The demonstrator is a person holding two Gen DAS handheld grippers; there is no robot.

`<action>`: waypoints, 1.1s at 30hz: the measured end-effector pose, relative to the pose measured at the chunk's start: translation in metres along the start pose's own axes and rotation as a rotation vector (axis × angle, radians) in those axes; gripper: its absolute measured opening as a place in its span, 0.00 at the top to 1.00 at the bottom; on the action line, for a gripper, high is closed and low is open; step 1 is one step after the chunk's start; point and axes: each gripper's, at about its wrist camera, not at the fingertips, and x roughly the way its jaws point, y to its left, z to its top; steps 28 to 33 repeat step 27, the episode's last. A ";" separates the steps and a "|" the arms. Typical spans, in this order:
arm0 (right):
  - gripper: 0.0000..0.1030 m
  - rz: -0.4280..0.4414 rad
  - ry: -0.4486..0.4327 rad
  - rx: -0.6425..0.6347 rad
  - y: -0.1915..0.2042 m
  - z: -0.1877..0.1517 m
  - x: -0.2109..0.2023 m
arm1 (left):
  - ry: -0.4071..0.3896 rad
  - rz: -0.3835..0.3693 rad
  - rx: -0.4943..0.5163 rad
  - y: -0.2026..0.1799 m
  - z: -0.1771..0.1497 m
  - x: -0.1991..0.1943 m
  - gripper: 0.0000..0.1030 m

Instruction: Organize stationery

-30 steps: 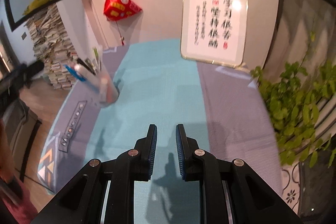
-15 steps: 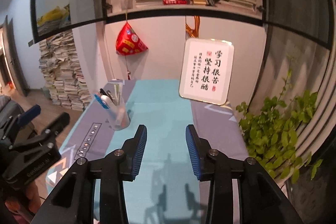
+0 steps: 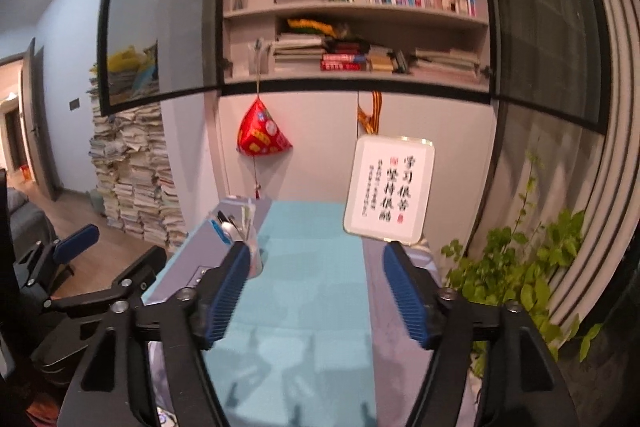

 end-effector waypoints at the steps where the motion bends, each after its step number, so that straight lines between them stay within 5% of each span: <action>1: 0.27 -0.001 -0.008 -0.004 0.001 0.000 -0.002 | -0.002 0.000 0.003 -0.001 0.000 -0.001 0.11; 33: 0.25 0.028 0.019 0.027 -0.002 -0.010 0.002 | 0.009 0.007 0.013 -0.002 -0.005 -0.003 0.10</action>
